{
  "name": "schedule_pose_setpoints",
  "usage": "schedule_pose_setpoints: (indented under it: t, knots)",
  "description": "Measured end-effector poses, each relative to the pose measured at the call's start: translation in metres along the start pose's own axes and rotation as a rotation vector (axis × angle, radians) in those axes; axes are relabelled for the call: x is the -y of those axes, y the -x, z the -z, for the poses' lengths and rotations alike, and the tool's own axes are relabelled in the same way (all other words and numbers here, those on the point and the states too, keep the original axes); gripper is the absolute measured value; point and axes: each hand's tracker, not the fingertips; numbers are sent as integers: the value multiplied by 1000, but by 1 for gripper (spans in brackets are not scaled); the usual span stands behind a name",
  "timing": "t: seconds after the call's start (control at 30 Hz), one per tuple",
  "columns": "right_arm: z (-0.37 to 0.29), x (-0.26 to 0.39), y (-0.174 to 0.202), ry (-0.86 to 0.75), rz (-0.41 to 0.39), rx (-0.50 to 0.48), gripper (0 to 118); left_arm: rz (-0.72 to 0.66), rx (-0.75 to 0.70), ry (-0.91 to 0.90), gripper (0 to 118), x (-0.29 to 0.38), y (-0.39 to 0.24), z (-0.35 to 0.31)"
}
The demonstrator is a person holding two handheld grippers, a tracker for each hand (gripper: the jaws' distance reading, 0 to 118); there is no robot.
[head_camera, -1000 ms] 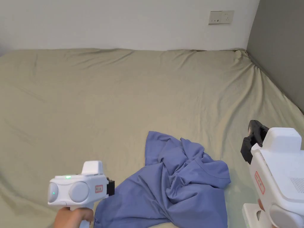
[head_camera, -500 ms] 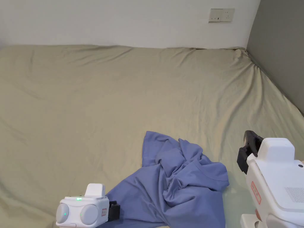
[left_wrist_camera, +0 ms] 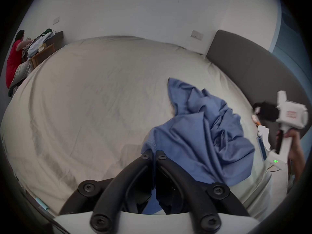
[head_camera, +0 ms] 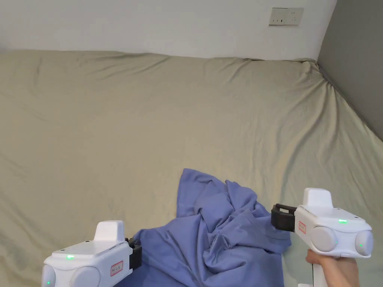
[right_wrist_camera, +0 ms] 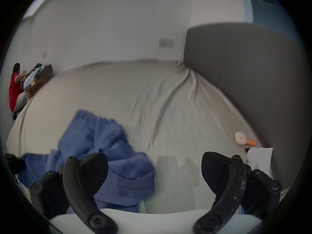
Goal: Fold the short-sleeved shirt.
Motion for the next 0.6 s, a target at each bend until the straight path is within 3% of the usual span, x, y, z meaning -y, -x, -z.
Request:
schedule_pose_setpoints:
  t: [0.07,0.13,0.3,0.33,0.37,0.4,0.6]
  knots:
    - [26,5,1,71,-29,-32,110,-4,17,-10,2,-6,-2,0]
    - [46,12,1,137,-7,-56,97,-13,39,-14,2,-8,-1,0]
    - [71,28,-2,177,77,-171,40,7,40,-6,2,-9,-2,5]
    - [68,28,-3,161,84,-165,30,5,42,-2,2,-9,-2,6]
    - [66,29,-4,160,79,-157,12,-1,44,1,2,-9,-1,7]
    - [63,27,-4,149,83,-157,6,-10,47,1,2,-8,0,7]
    - [7,-1,-18,-37,13,-117,4,-76,64,-53,2,-20,9,-3]
